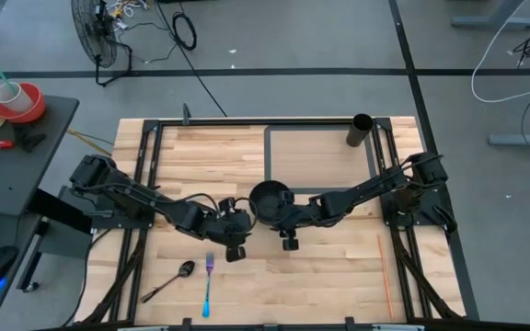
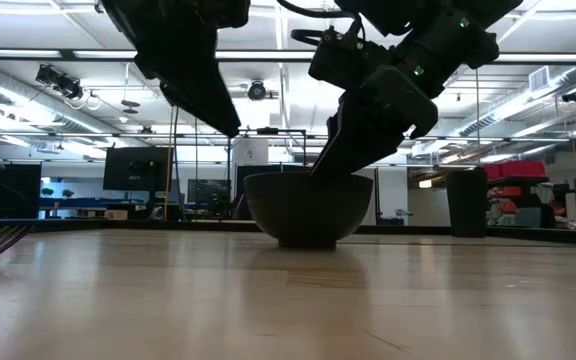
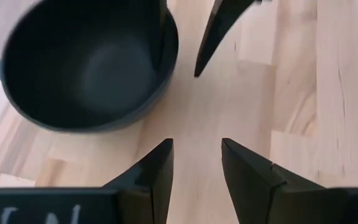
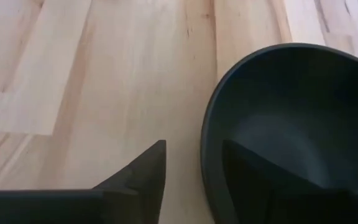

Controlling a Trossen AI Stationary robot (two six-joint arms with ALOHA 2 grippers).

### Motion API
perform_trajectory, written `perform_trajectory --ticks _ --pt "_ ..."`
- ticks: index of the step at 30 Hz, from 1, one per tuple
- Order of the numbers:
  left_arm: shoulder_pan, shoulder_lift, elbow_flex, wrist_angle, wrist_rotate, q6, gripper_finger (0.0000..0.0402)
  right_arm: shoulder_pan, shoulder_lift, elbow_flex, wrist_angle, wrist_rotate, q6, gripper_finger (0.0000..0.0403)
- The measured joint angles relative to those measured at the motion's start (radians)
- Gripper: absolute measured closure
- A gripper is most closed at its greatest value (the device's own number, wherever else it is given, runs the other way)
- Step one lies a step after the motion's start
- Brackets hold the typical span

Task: Pick & Place Utensil
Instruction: Put the black bowl on the transparent mat to the bottom left of the black cup

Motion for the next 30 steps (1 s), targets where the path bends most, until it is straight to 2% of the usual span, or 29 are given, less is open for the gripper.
perform_trajectory --ticks 12,30 --pt "-0.001 0.000 0.000 0.017 -0.047 0.001 0.0262 -0.006 0.000 0.000 0.009 0.005 0.011 0.0324" --pt "-0.001 0.001 0.000 0.024 -0.053 0.000 0.0262 -0.006 0.000 0.000 0.002 0.006 0.029 0.0372"
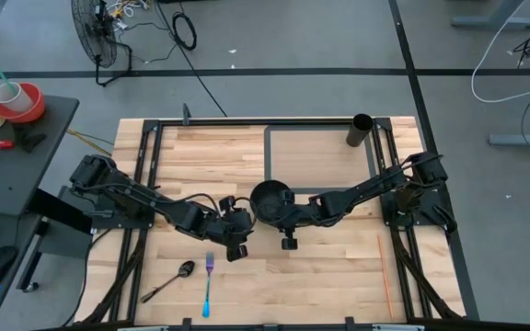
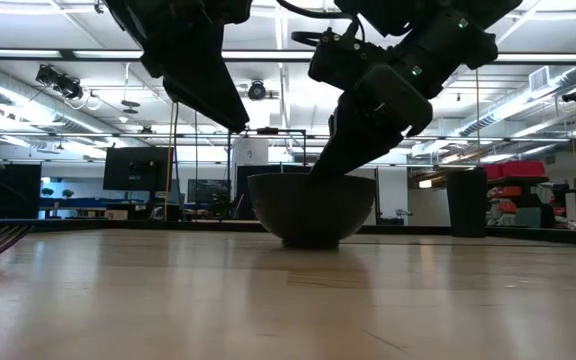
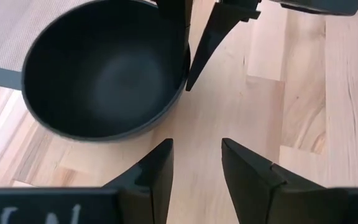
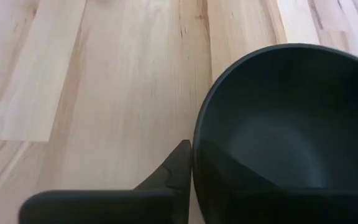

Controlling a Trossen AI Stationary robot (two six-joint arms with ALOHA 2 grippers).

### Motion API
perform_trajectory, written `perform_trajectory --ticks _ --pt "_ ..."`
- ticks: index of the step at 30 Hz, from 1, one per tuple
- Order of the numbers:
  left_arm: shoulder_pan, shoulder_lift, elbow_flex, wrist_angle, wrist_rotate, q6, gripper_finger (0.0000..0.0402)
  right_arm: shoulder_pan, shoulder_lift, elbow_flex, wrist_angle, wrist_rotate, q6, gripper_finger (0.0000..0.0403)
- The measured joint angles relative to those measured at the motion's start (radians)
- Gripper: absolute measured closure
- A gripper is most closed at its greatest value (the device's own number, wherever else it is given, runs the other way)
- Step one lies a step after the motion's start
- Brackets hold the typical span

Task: Pick & Place Utensil
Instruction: Put the black bowl on the transparent mat to the bottom left of the black cup

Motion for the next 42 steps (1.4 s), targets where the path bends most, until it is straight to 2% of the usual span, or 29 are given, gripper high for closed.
perform_trajectory --ticks 7,12,19,24,28,32,37,42 --pt "0.000 0.000 0.000 0.007 0.000 0.000 0.0262 0.000 -0.007 0.000 -0.010 0.022 0.005 0.0390" --pt "0.000 0.000 0.000 0.007 0.000 0.000 0.0262 -0.008 -0.078 -0.002 -0.068 0.053 0.035 0.0391" --pt "0.000 0.000 0.000 0.007 0.000 0.000 0.0262 -0.059 -0.219 -0.001 -0.315 0.250 0.118 0.0390" --pt "0.000 0.000 0.000 0.020 0.000 0.000 0.0262 -0.149 -0.294 -0.011 -0.459 0.312 0.268 0.0390" --pt "0.000 0.000 0.001 0.030 0.000 -0.001 0.0262 -0.232 -0.326 -0.066 -0.435 0.312 0.296 0.0390" --pt "0.000 0.000 0.001 0.032 0.001 -0.001 0.0262 -0.305 -0.332 -0.147 -0.333 0.308 0.293 0.0390" --pt "0.000 0.000 0.001 0.036 0.003 0.000 0.0262 -0.373 -0.332 -0.222 -0.201 0.245 0.238 0.0390" --pt "0.000 0.000 0.001 0.038 0.003 0.000 0.0262 -0.412 -0.329 -0.237 -0.192 0.234 0.140 0.0390"
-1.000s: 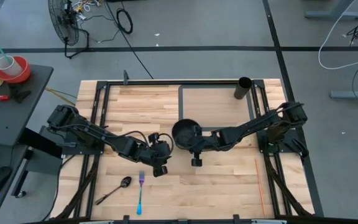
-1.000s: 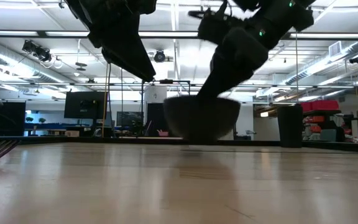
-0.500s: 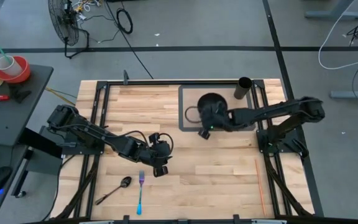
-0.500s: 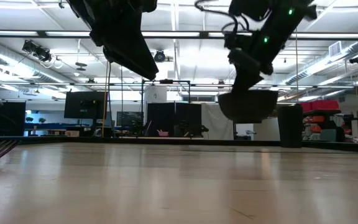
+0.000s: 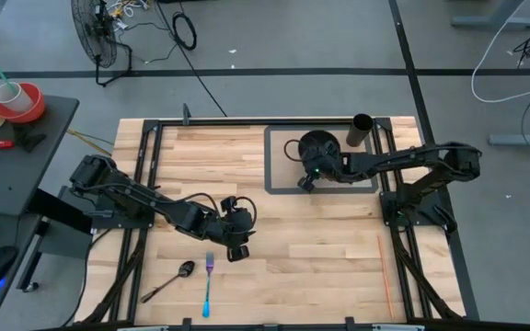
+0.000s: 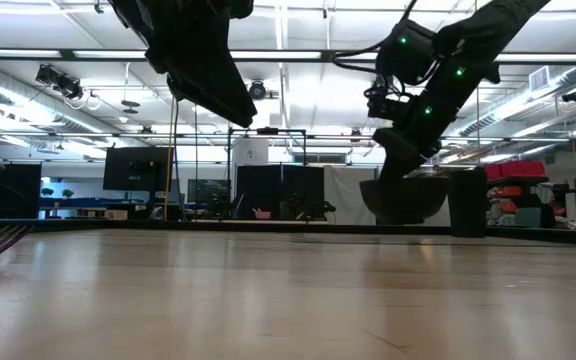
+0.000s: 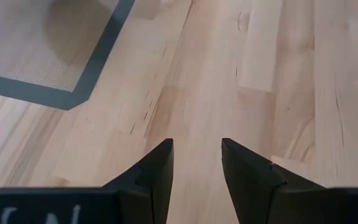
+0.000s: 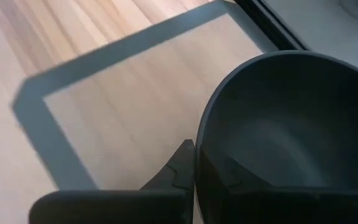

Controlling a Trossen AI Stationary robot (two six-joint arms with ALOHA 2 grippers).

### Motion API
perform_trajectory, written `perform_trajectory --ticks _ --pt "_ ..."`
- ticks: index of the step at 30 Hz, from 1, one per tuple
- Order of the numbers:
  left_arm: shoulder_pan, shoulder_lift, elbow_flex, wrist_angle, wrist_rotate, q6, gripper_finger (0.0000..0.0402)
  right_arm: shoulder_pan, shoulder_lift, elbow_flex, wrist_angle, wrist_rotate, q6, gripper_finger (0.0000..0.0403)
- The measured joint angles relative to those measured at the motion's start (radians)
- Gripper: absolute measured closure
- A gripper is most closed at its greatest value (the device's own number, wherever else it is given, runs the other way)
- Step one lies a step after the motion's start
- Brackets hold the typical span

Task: Pick & Place Utensil
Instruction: Put the black bowl on the transparent mat to the bottom left of the black cup

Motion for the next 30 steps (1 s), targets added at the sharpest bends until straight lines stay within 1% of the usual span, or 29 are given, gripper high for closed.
perform_trajectory --ticks 2,6,10,17,30 --pt "0.000 0.000 0.000 0.002 -0.001 0.000 0.0262 -0.008 0.000 0.000 0.004 -0.002 -0.036 0.0390" --pt "0.000 0.000 0.000 0.008 -0.002 0.000 0.0262 -0.016 0.000 0.000 0.010 -0.056 -0.068 0.0389" --pt "0.000 0.000 0.000 0.011 -0.002 0.000 0.0262 -0.021 0.012 0.000 -0.003 -0.054 -0.043 0.0389" --pt "0.000 0.000 0.000 0.019 -0.002 0.000 0.0262 -0.043 0.034 0.000 0.003 -0.052 0.047 0.0389" --pt "-0.005 0.000 0.000 0.027 0.000 0.001 0.0262 -0.047 0.033 0.000 0.007 -0.053 0.077 0.0389"
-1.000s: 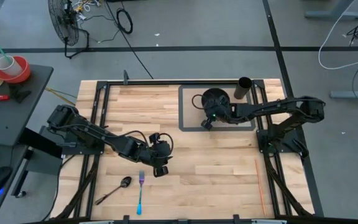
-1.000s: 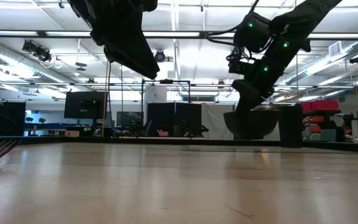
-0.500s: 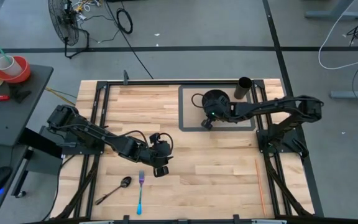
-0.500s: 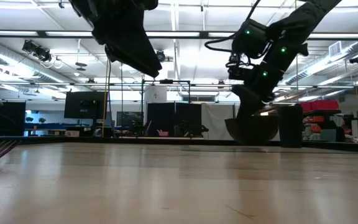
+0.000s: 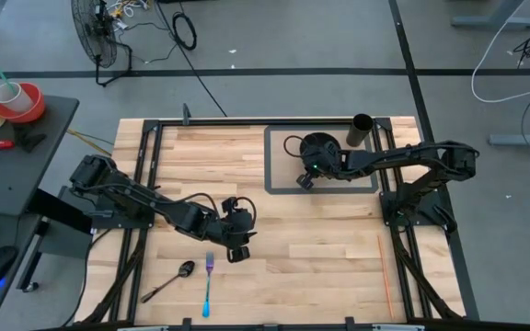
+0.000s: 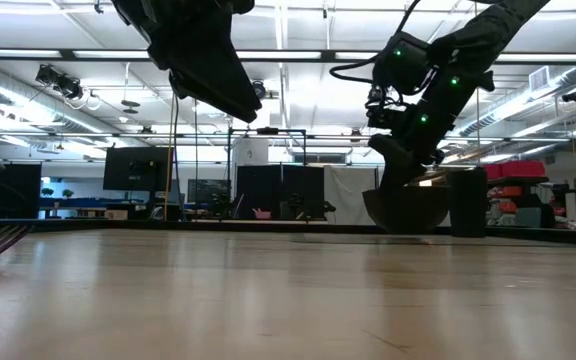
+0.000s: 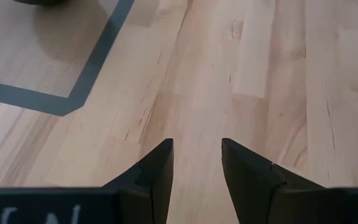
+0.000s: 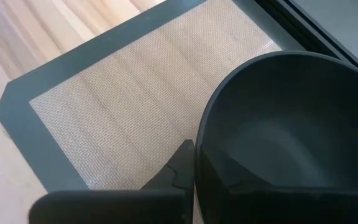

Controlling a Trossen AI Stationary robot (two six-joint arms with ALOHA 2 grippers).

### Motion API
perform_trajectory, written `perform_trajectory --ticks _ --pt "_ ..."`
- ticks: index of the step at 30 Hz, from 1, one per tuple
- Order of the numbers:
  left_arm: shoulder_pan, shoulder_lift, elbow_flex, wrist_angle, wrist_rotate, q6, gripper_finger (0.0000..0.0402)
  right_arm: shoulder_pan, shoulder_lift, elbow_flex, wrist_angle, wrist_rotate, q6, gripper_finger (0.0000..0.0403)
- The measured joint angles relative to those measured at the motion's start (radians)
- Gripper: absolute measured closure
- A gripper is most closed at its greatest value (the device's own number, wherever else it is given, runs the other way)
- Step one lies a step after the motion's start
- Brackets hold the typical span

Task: Pick & Place Utensil
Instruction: Put the black bowl on the transparent mat to the bottom left of the black cup

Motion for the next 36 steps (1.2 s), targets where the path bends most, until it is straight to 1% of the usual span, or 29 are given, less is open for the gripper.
perform_trajectory --ticks 4,15,19,22,28,36 --pt "0.000 0.000 0.000 0.000 0.000 0.000 0.0262 0.000 0.000 0.000 -0.001 -0.001 0.001 0.0378" --pt "0.000 0.000 0.000 0.000 0.000 -0.001 0.0262 0.000 0.000 0.000 -0.002 0.002 0.000 0.0314" --pt "-0.001 0.000 0.000 0.001 0.000 -0.008 0.0262 0.000 0.000 0.000 -0.027 0.003 0.000 0.0294" --pt "-0.001 0.000 0.000 0.001 0.001 -0.026 0.0262 0.001 0.000 0.000 -0.052 0.025 0.001 0.0284" --pt "-0.001 0.000 0.000 0.001 0.000 -0.027 0.0262 0.000 -0.001 0.001 -0.064 0.044 0.000 0.0275" --pt "-0.001 0.000 0.000 0.002 0.000 -0.027 0.0262 0.000 -0.001 0.001 -0.064 0.038 0.000 0.0284"
